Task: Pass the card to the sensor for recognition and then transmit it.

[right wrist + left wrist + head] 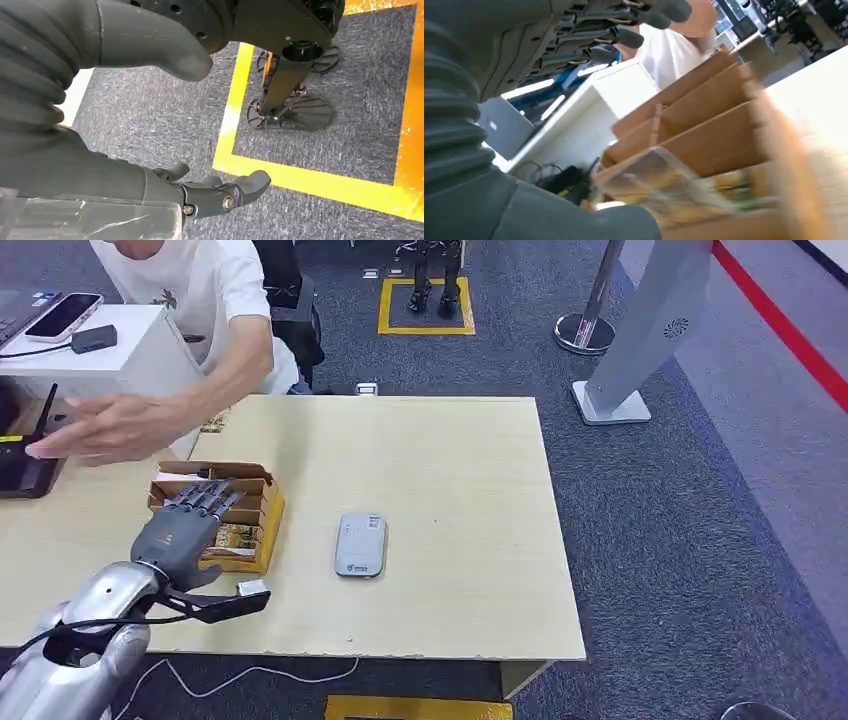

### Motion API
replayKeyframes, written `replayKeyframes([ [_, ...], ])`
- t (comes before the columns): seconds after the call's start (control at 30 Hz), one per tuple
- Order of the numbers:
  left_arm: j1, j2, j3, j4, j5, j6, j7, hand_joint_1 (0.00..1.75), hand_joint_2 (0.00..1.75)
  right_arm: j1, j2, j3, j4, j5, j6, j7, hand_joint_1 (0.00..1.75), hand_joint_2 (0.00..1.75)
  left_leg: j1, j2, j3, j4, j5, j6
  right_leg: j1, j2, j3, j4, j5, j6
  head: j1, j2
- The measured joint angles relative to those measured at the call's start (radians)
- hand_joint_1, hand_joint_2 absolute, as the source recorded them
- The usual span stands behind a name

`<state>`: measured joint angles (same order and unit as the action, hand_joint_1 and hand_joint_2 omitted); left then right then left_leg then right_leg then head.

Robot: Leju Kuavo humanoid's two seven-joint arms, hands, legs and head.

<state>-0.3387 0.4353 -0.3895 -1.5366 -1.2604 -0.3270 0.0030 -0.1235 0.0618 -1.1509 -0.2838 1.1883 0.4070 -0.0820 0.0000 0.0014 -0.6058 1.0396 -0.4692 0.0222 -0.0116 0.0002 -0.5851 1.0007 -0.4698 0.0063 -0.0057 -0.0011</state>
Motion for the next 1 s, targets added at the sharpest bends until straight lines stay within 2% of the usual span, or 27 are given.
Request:
replayKeyframes([
  [0.13,-0.034,0.087,-0.024,0.001,0.031,-0.034,-0.021,0.0,1.75,-0.006,0.0,0.0,0.0,0.0,0.0,0.0,0.0,1.75,0.0,0.002,0.0,0.0,0.0,0.0,0.0,0.001,0.0,0.0,0.0,0.0,0.0,0.0],
  [0.27,-0.051,0.136,-0.046,0.002,0.053,-0.038,-0.018,0.0,1.75,-0.01,0.0,0.0,0.0,0.002,0.0,0.001,0.0,1.75,0.0,0.002,0.0,0.0,0.0,0.0,0.0,0.001,0.0,0.0,0.0,0.0,0.0,0.0],
  [0.43,-0.056,0.168,-0.069,0.002,0.071,-0.032,-0.003,0.0,1.75,-0.012,0.0,0.0,0.0,0.002,0.0,0.001,0.0,1.75,0.0,0.002,0.0,0.0,0.0,0.0,0.0,0.001,0.0,0.0,0.0,0.0,-0.001,0.0],
  [0.6,-0.052,0.17,-0.091,0.007,0.083,-0.014,0.004,0.0,1.75,-0.013,0.0,0.002,0.0,0.002,0.0,0.001,0.0,1.75,0.0,0.002,0.0,0.0,0.0,0.0,0.0,0.001,-0.001,0.0,0.0,0.0,0.0,0.0],
  [0.7,-0.035,0.134,-0.097,0.011,0.082,0.052,0.053,0.0,1.75,-0.013,0.0,0.002,0.0,-0.002,0.0,0.001,0.0,1.75,-0.001,0.002,0.0,0.0,0.0,0.0,0.0,0.001,-0.001,0.0,0.0,-0.001,-0.001,0.0],
  [0.77,-0.008,0.079,-0.086,0.011,0.079,0.13,0.089,0.0,1.75,-0.013,0.001,0.002,0.0,-0.003,0.0,0.001,0.0,1.75,-0.002,0.001,0.0,0.0,0.0,0.0,-0.001,0.0,0.0,0.0,0.0,0.0,-0.001,0.0],
  [0.87,0.053,-0.046,-0.05,0.003,0.05,0.231,0.129,0.0,1.75,-0.01,0.002,0.002,0.0,-0.006,0.0,0.001,0.0,1.75,-0.002,0.001,0.0,0.0,0.0,0.0,-0.001,0.001,0.0,0.0,0.001,0.0,0.002,0.0],
  [0.9,0.072,-0.091,-0.039,-0.004,0.041,0.25,0.137,0.0,1.75,-0.008,0.002,0.002,0.0,-0.006,0.0,0.001,0.0,1.75,-0.002,0.002,0.0,0.0,-0.001,-0.001,-0.001,0.001,0.0,0.0,0.001,0.0,0.002,0.0],
  [1.0,0.112,-0.185,-0.008,-0.024,0.006,0.277,0.153,0.0,1.75,-0.002,0.003,0.002,0.0,-0.008,0.0,0.0,0.0,1.75,-0.002,0.002,0.0,0.0,-0.002,0.0,-0.001,0.001,0.0,-0.001,0.0,0.0,0.002,0.0],
])
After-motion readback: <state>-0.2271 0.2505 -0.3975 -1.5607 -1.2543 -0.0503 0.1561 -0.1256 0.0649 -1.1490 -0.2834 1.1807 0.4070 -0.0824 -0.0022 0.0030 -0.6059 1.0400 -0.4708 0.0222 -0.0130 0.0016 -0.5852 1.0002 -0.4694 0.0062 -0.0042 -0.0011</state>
